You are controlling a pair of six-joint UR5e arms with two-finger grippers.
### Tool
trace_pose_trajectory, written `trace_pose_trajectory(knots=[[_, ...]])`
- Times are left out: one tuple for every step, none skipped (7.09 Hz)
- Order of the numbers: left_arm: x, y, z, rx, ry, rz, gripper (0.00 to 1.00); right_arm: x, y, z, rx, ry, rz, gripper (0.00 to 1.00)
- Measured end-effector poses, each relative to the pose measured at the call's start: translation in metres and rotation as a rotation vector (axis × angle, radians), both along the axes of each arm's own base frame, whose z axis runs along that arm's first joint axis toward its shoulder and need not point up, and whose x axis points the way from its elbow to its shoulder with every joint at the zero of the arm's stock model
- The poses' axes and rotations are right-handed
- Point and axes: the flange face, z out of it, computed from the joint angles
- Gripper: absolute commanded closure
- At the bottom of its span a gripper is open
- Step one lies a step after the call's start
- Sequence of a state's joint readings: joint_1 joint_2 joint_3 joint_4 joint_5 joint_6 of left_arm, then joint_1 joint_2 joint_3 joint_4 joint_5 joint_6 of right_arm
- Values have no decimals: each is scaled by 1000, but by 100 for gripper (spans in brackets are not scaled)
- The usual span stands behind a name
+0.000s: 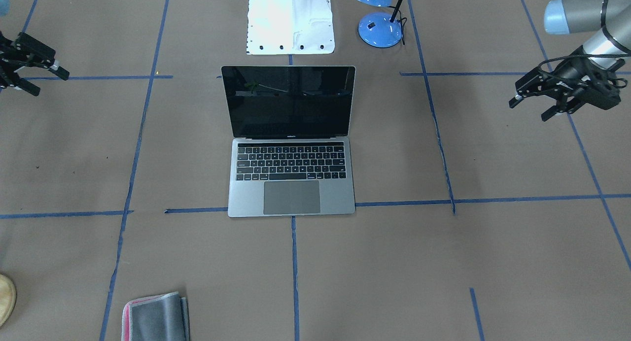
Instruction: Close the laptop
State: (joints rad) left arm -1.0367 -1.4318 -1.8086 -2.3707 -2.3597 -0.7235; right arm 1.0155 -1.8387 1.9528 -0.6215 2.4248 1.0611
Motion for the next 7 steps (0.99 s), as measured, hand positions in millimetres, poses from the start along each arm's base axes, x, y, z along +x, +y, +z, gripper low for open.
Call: trace_pose_trajectory(knots=[[21, 14, -15, -9, 59, 13, 1, -34, 16, -22, -18, -29, 14, 0], [42, 27, -34, -20, 113, 28, 2, -68, 36, -45, -30, -52, 30, 0], [67, 39, -57, -31, 155, 37, 2, -99, 56, -63, -28, -66, 49, 2], [96, 50, -80, -42, 187, 36, 2, -125, 75, -73, -15, -72, 67, 6], [129, 62, -102, -62, 217, 37, 2, -145, 92, -81, -2, -79, 84, 12], [161, 76, -121, -88, 247, 48, 2, -162, 109, -89, 4, -91, 103, 23], [191, 90, -139, -102, 275, 58, 28, -179, 126, -99, 10, -111, 129, 45]])
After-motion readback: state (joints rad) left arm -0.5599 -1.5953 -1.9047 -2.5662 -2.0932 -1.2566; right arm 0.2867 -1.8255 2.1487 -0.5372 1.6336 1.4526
